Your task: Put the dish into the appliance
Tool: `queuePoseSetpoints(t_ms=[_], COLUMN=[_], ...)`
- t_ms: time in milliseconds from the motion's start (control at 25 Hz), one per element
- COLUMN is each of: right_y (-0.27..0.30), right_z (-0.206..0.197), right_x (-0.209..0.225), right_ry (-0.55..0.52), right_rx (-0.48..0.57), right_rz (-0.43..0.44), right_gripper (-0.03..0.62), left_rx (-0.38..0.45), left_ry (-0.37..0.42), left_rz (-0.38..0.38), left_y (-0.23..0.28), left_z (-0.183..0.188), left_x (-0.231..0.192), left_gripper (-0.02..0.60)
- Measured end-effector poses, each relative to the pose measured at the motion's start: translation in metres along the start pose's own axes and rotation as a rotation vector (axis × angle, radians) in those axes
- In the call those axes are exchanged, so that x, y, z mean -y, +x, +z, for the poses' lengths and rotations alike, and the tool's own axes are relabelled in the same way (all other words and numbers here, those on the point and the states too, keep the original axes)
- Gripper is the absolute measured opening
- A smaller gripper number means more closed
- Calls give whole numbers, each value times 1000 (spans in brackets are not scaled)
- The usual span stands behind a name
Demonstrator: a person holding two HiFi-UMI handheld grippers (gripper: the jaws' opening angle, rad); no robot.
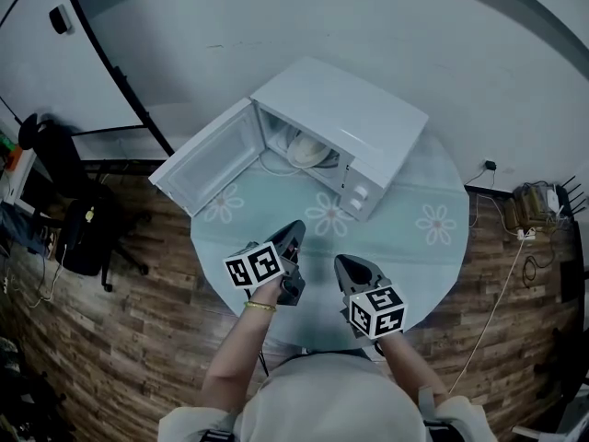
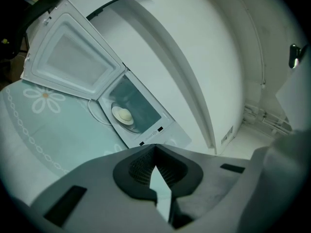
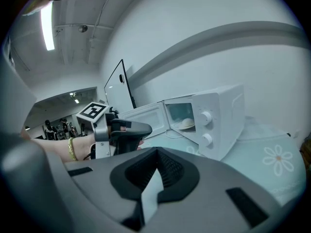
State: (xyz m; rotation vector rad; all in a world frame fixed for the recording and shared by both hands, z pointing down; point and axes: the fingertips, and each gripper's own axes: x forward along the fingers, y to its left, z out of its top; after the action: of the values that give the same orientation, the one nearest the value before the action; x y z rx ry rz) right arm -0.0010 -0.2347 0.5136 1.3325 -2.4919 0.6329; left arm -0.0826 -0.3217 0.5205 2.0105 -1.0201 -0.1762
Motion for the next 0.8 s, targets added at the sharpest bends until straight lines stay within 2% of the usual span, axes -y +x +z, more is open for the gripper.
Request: queuePoseSetpoints(t_ms=[160, 520, 800], right_y=[-8, -27, -42], right_z=[-1, -11, -19], right_x=[-4, -18, -29], right_ry=[10, 17, 19], right_rx=[7, 9, 19], right_rz=[-10, -16, -21], right_gripper=[5, 5, 5], left_rx=[-18, -67, -71], left_ry=[53, 81, 111], left_rz=[15, 26, 55], left_y=[-24, -73, -104], left_z=[-18, -52, -65], left_x=[9, 22, 24], left_gripper=[12, 12, 12])
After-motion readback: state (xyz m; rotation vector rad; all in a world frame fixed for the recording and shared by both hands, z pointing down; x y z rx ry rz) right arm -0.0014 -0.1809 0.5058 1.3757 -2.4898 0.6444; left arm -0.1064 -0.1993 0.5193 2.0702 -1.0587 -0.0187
